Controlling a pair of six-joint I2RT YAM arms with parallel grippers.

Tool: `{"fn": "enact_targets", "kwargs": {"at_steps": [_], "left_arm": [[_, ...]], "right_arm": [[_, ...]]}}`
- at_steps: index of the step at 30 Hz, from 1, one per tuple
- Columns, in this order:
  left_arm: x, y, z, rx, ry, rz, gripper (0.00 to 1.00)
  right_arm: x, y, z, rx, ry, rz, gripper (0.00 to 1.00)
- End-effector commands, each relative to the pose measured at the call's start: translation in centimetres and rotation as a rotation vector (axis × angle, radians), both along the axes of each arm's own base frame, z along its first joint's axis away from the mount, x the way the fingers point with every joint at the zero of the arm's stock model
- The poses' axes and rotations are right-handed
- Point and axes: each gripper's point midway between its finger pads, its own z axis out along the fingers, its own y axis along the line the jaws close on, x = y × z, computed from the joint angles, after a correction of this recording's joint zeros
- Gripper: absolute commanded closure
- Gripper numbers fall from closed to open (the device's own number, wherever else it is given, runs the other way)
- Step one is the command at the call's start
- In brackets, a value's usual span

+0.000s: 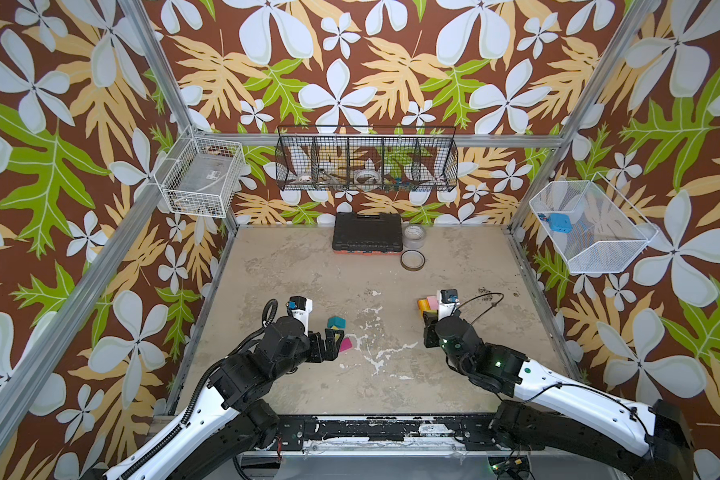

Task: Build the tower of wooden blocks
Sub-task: 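Lift the yellow cube with the right gripper and carry it to the stack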

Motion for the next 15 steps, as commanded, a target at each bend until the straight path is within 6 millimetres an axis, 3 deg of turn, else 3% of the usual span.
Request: {"fn": "enact_targets", "kwargs": {"at_steps": [1, 5, 15], "left_arm": [[0.1, 0.1, 0.3, -0.007, -0.012, 0.006, 0.00], [-0.1, -0.2, 0.2, -0.011, -0.006, -0.009, 0.00], [-0.2, 0.2, 1.0, -0.031, -0.036, -0.001, 0.00]], "right_arm": [[0.7, -1.2, 0.0, 0.019, 0.002, 0.013, 0.83], [2.0, -3.5, -1.2, 0.011, 0.015, -0.045, 0.82], [5.4, -4.8, -4.2, -0.089, 0.075, -0.043, 0.87]]}}
